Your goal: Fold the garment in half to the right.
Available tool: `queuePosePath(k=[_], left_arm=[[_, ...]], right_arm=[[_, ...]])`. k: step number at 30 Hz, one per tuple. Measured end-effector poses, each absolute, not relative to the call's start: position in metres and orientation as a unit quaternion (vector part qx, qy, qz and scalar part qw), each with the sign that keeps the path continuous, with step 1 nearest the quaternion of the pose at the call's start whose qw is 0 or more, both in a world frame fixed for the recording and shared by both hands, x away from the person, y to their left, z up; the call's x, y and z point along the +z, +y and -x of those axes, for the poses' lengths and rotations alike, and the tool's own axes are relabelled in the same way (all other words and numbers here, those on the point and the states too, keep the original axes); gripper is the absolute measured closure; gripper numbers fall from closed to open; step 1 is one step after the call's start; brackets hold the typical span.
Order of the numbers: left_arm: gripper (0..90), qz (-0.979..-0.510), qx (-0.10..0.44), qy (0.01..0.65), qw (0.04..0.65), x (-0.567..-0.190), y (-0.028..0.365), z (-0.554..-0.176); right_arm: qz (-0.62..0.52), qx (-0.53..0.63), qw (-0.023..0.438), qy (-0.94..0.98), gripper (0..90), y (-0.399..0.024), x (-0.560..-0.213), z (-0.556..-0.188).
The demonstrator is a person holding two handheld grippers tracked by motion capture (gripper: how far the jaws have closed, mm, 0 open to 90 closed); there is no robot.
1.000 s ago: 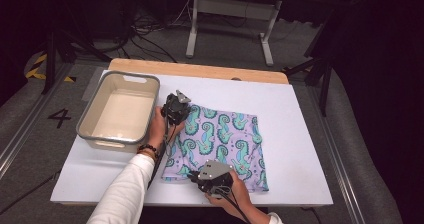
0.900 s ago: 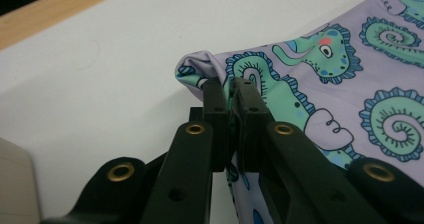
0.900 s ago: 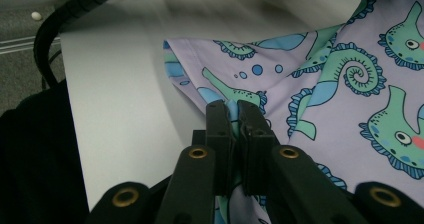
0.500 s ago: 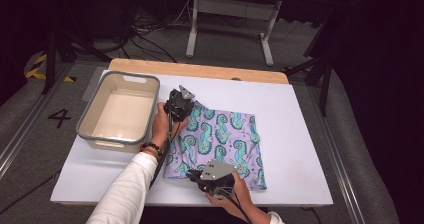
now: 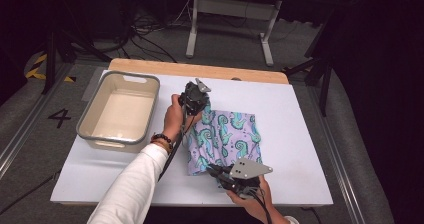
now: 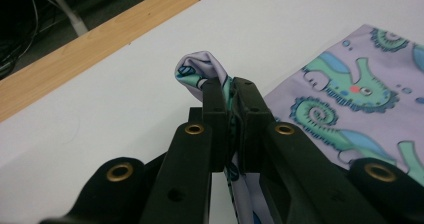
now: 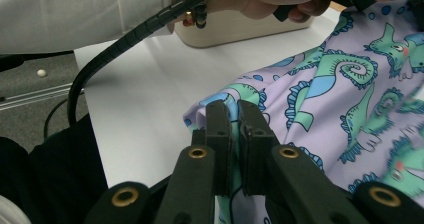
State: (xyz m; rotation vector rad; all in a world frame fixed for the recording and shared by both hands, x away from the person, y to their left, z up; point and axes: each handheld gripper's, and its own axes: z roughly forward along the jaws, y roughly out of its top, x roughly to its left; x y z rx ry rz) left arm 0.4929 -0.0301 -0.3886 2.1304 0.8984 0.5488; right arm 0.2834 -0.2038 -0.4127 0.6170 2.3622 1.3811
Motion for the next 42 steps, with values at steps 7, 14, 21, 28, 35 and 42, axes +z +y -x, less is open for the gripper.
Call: queuePosePath(k=[7,14,21,28,35,42], left_arm=[[85.1,-0.842,0.208,0.329,0.374,-0.387,-0.056,-0.497],[84.6,-0.853,0.194,0.302,0.38,-0.389,-0.096,-0.503],[81.4,-0.867,0.192,0.278,0.367,-0.41,-0.128,-0.502],[58.5,-0.853,0.192,0.286,0.391,-0.412,-0.134,-0.502],[45.9,-0.832,0.192,0.281,0.438,-0.392,-0.106,-0.483],[42.7,-0.832,0.19,0.242,0.461,-0.395,-0.055,-0.432]], right_arm=[[-0.246,0.493,0.171,0.817,85.2,-0.231,-0.411,-0.28],[-0.286,0.491,0.177,0.803,85.0,-0.265,-0.415,-0.276],[-0.322,0.461,0.156,0.812,84.9,-0.295,-0.435,-0.278],[-0.33,0.429,0.158,0.826,82.1,-0.307,-0.443,-0.279],[-0.33,0.411,0.165,0.834,61.6,-0.306,-0.443,-0.279],[-0.318,0.422,0.216,0.821,41.8,-0.301,-0.427,-0.275]])
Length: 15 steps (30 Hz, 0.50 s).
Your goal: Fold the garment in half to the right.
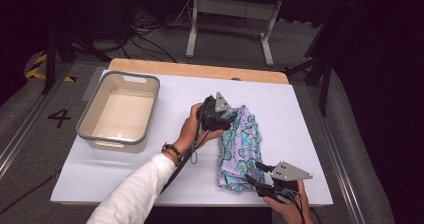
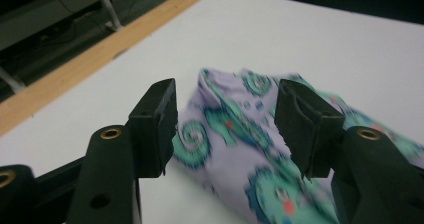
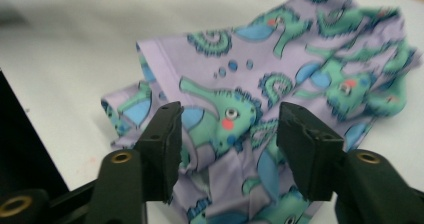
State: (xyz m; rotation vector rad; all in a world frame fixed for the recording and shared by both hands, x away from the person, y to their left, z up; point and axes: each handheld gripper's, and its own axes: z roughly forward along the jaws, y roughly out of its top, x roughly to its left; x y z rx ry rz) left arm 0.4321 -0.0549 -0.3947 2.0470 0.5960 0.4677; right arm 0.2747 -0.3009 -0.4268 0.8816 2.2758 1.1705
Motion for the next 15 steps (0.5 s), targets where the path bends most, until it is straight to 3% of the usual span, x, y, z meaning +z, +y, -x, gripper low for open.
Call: queuePosePath(k=[7,15], left_arm=[[38.8,-0.84,0.179,0.213,0.467,-0.415,-0.017,-0.381],[32.0,-0.849,0.164,0.192,0.464,-0.433,0.013,-0.339]], right_arm=[[-0.27,0.435,0.225,0.829,46.5,-0.278,-0.415,-0.274],[-0.247,0.396,0.198,0.862,49.0,-0.238,-0.427,-0.293]])
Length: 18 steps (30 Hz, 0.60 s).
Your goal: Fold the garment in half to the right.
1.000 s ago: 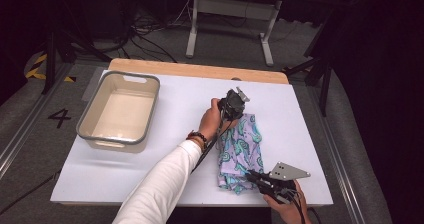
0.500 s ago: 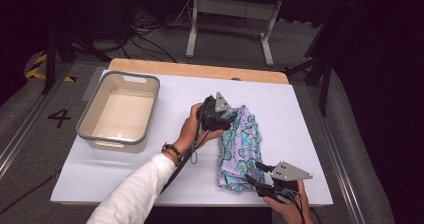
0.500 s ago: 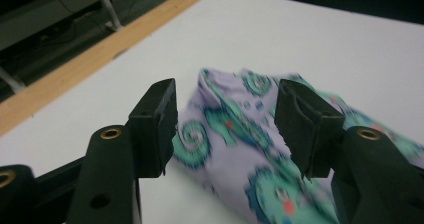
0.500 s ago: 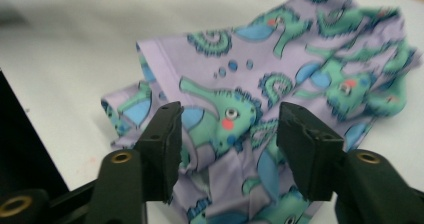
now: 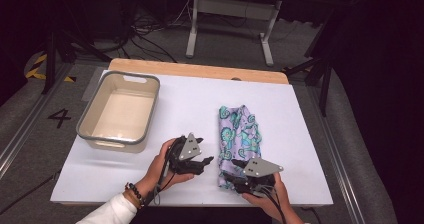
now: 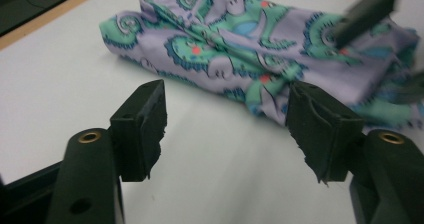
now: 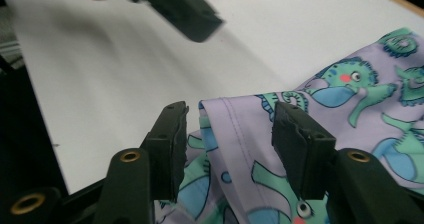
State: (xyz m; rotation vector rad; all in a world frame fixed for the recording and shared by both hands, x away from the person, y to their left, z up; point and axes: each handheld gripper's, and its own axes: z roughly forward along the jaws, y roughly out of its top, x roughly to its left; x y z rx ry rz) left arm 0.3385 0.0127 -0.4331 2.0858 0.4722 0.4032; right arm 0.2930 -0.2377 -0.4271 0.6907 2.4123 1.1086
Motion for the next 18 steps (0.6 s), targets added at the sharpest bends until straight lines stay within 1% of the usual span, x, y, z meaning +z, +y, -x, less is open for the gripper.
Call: queuePosePath(k=[1,3,5,7,10,13,18], left_arm=[[32.0,-0.853,0.161,0.186,0.46,-0.435,0.014,-0.335],[30.6,-0.857,0.156,0.18,0.457,-0.439,0.015,-0.329],[29.9,-0.863,0.16,0.169,0.448,-0.442,0.014,-0.326],[29.1,-0.867,0.162,0.16,0.442,-0.445,0.011,-0.323],[27.7,-0.872,0.151,0.147,0.441,-0.448,0.003,-0.321],[26.9,-0.875,0.142,0.136,0.442,-0.449,-0.005,-0.319],[26.8,-0.879,0.119,0.098,0.451,-0.449,-0.031,-0.314]], right_arm=[[-0.247,0.389,0.201,0.864,49.9,-0.235,-0.429,-0.295],[-0.25,0.376,0.201,0.869,56.8,-0.231,-0.432,-0.299],[-0.254,0.372,0.204,0.869,64.5,-0.232,-0.432,-0.3],[-0.261,0.374,0.209,0.865,76.0,-0.235,-0.43,-0.301],[-0.27,0.382,0.216,0.857,85.8,-0.242,-0.427,-0.302],[-0.276,0.389,0.228,0.849,89.4,-0.249,-0.423,-0.301],[-0.299,0.405,0.24,0.83,89.5,-0.266,-0.411,-0.297]])
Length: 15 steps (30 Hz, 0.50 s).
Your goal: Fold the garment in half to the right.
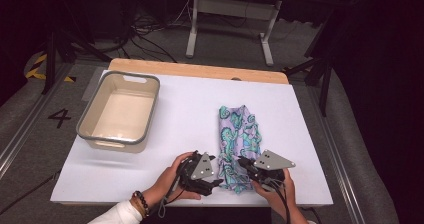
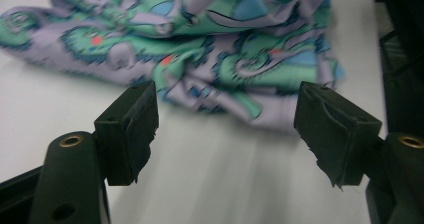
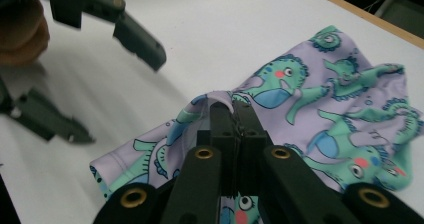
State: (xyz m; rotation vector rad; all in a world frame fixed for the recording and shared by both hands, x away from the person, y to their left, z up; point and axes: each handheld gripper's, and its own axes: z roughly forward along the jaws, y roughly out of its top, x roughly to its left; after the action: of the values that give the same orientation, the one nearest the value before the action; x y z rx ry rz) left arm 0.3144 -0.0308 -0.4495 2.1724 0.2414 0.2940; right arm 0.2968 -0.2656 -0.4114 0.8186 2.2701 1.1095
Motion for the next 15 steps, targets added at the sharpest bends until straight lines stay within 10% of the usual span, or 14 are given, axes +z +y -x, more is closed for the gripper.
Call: queuePosePath(k=[7,15], left_arm=[[31.6,-0.888,0.098,0.079,0.443,-0.453,-0.067,-0.317],[61.4,-0.899,0.067,0.075,0.425,-0.459,-0.069,-0.331]], right_arm=[[-0.344,0.394,0.261,0.812,89.0,-0.298,-0.408,-0.289],[-0.39,0.359,0.25,0.81,88.9,-0.329,-0.42,-0.284]])
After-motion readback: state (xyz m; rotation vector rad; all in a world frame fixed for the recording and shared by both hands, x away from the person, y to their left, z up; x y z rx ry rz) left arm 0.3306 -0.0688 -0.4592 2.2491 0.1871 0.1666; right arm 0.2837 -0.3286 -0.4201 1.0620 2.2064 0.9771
